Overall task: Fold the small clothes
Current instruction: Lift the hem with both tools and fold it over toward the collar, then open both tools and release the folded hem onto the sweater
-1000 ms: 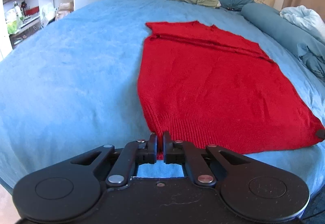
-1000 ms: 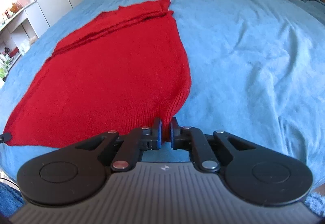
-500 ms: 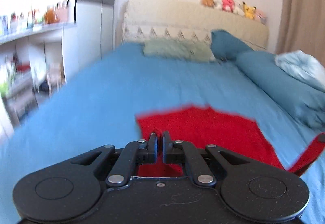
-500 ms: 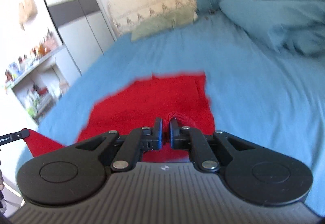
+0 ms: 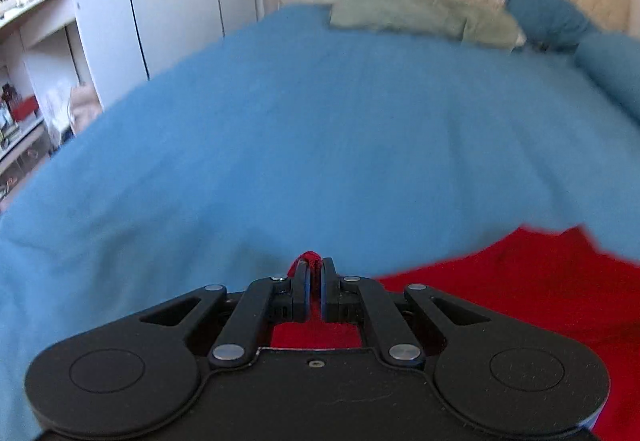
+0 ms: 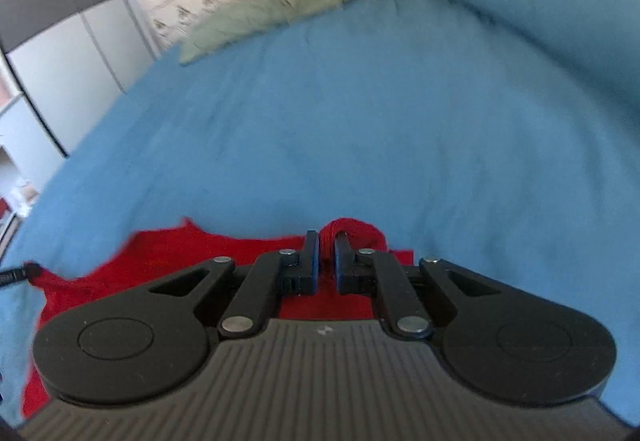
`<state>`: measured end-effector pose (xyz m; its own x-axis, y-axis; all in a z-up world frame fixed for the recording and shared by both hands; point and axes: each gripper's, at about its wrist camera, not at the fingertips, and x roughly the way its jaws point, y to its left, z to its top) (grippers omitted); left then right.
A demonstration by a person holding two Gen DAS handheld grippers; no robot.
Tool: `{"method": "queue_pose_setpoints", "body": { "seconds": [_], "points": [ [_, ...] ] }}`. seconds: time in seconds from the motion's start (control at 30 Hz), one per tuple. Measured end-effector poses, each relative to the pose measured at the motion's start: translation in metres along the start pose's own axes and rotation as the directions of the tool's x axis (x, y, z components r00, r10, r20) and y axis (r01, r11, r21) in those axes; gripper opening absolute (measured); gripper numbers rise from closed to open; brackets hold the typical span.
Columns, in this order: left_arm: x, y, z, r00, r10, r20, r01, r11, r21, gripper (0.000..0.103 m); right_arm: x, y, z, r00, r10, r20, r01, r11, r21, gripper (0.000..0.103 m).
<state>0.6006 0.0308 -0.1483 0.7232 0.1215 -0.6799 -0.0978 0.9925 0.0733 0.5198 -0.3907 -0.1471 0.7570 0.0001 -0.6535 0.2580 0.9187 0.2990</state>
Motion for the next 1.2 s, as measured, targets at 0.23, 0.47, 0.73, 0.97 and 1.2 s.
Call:
{"method": "queue_pose_setpoints", "body": {
  "seconds": [0.23,0.47,0.73,0.97,1.2],
  "points": [
    [-0.002,0.006,0.018,0.999,-0.026,-0.028,0.025,1.000,-0.015,0.023,0.010,-0.006,0.010,0.999,0.045,-0.014,-0.046,0.998,-0.034,0.038],
    [-0.078,0.012,-0.012,0.992,-0.127,0.011,0.126,0.990,0.057,0.092,-0.050,0.008,-0.009,0.994,0.108,0.004,-0.107,0.990,-0.093,0.103],
    [-0.076,0.004,-0.107,0.974,-0.168,-0.150,0.194,0.965,0.176,0.094,-0.035,0.029,-0.082,0.985,0.031,-0.172,-0.076,0.962,-0.263,0.103],
    [-0.071,0.009,-0.105,0.971,-0.167,-0.169,0.190,0.973,0.133,0.103,-0.031,0.033,-0.095,0.990,0.014,-0.137,-0.054,0.955,-0.291,0.103],
    [-0.145,-0.006,-0.074,0.981,-0.185,-0.061,0.193,0.961,0.197,0.100,-0.090,0.051,-0.065,0.999,0.005,-0.051,-0.024,0.933,-0.360,0.103]
  ]
}}
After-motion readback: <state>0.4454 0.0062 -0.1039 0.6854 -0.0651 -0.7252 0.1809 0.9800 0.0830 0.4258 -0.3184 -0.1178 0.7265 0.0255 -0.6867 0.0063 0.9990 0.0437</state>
